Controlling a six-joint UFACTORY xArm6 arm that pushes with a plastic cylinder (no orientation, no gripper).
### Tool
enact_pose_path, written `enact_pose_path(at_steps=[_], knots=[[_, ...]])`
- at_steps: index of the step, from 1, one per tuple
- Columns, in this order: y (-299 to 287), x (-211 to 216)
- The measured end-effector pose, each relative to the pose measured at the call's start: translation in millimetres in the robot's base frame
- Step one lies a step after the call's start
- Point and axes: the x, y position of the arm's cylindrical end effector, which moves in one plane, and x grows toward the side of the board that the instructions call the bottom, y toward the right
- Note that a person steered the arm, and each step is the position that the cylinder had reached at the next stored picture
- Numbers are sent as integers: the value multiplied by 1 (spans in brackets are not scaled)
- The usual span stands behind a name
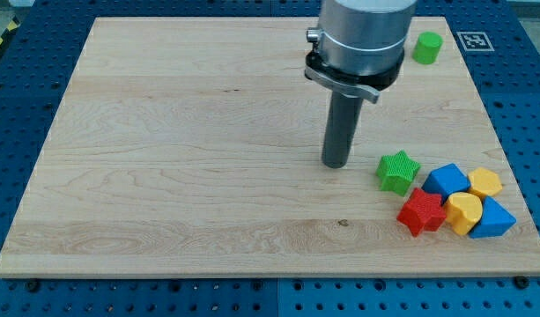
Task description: Move the green star into the group of blocks
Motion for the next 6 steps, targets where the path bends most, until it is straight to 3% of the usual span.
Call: enact_pose_path(at_steps=[4,6], knots=[[39,30],[-16,-13]])
